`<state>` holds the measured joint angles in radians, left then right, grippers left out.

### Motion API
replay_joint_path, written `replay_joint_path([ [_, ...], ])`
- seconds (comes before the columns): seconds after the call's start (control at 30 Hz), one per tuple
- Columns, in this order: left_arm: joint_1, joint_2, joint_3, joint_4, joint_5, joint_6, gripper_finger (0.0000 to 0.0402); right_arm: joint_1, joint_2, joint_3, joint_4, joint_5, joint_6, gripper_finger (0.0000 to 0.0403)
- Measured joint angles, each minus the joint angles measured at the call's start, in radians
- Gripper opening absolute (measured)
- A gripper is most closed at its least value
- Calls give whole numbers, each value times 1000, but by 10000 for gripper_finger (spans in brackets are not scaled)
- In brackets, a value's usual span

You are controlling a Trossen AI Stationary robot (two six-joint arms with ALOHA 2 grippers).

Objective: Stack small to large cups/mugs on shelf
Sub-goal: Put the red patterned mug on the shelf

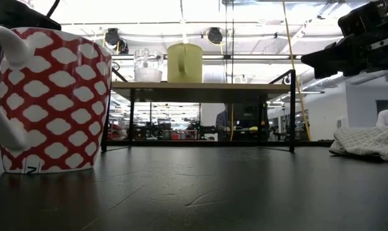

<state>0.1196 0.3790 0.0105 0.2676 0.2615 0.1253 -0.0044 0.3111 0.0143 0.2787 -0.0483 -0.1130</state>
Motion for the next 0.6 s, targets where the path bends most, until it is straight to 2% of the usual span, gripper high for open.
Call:
replay_joint_path([
  [0.23, -15, 0, 0, 24, 120, 2, 4, 0, 0, 0, 0, 0, 7, 0],
  [0.6, -155, 10, 1, 88, 124, -65, 3, 0, 0, 0, 1, 0, 19, 0],
])
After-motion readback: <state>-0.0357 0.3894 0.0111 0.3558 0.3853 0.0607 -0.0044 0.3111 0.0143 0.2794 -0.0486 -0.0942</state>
